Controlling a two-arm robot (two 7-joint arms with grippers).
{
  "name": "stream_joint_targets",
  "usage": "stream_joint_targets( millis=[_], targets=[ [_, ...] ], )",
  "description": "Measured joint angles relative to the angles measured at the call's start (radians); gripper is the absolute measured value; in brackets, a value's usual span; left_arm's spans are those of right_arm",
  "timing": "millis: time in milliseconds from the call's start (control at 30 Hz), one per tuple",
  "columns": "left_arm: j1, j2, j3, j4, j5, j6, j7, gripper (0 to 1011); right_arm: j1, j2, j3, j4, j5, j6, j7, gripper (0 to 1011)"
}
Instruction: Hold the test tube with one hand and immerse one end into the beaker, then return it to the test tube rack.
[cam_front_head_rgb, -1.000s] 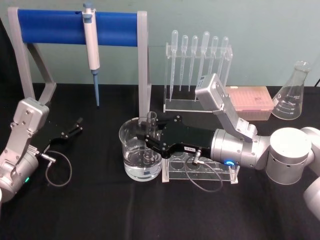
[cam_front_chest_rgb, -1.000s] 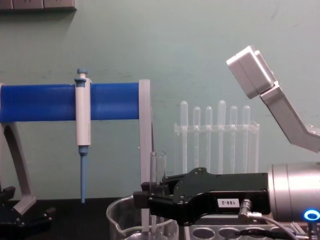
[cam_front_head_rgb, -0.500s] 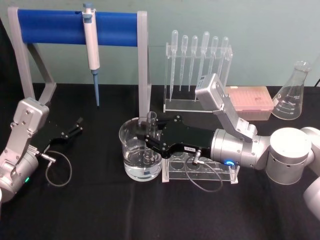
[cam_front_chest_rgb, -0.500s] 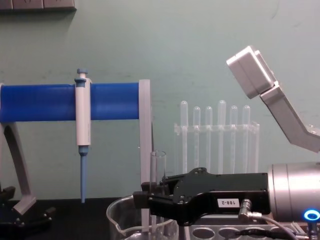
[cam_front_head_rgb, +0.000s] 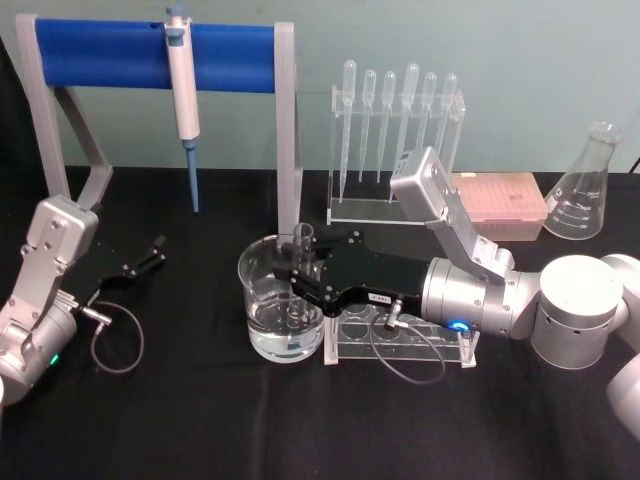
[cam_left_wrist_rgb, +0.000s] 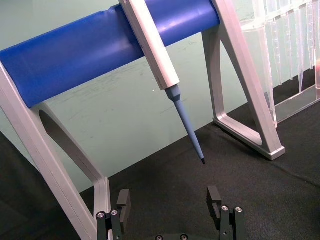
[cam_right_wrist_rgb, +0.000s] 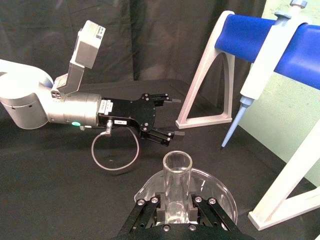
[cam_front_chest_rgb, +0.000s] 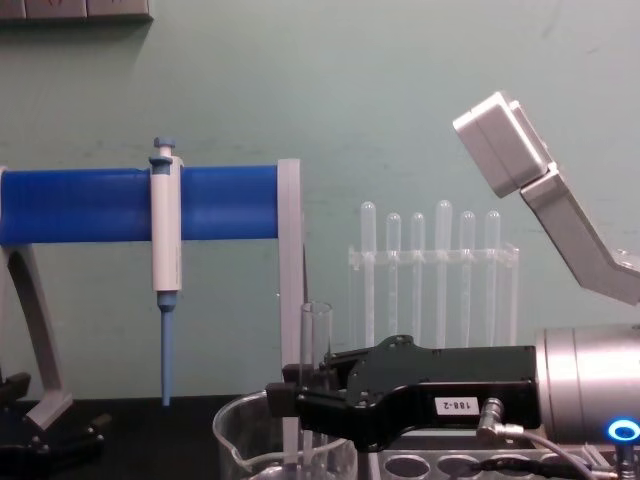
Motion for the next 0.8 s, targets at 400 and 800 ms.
stream_joint_targets(
  millis=[400,800],
  targets=[
    [0.0,0.0,0.0,0.0,0.0,0.0,0.0,1000,0.0,0.0,0.0,0.0,0.0,0.0,0.0,226],
    [0.0,0.0,0.0,0.0,0.0,0.0,0.0,1000,0.0,0.0,0.0,0.0,0.0,0.0,0.0,226]
  ],
)
